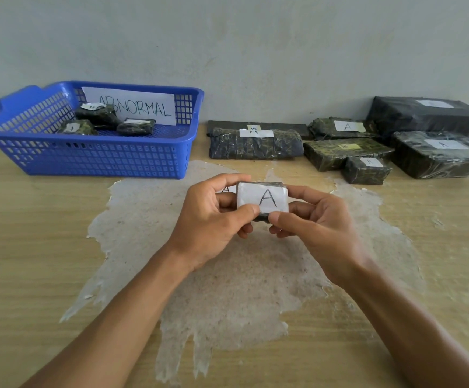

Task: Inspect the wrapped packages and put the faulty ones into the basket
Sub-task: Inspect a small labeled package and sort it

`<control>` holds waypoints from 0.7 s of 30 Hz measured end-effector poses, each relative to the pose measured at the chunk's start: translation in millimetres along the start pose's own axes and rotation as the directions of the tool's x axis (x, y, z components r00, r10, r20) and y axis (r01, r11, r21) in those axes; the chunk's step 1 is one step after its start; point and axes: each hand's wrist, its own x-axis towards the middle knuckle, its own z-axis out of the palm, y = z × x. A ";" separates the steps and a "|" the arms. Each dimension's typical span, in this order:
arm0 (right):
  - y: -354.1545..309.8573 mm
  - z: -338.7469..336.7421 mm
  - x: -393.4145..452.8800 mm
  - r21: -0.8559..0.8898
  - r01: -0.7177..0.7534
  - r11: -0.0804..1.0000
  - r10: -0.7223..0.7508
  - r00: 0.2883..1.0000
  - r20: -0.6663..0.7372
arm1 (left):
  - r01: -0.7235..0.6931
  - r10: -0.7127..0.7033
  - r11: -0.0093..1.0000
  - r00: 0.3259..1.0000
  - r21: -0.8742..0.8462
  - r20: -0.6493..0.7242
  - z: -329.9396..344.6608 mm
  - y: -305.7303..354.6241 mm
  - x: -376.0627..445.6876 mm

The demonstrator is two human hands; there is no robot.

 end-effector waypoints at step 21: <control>0.8 -7.2 5.7 0.156 -0.046 0.987 0.056 0.997 -0.055 | 0.035 -0.026 0.996 0.993 -0.079 0.114 -5.1 3.0 -0.6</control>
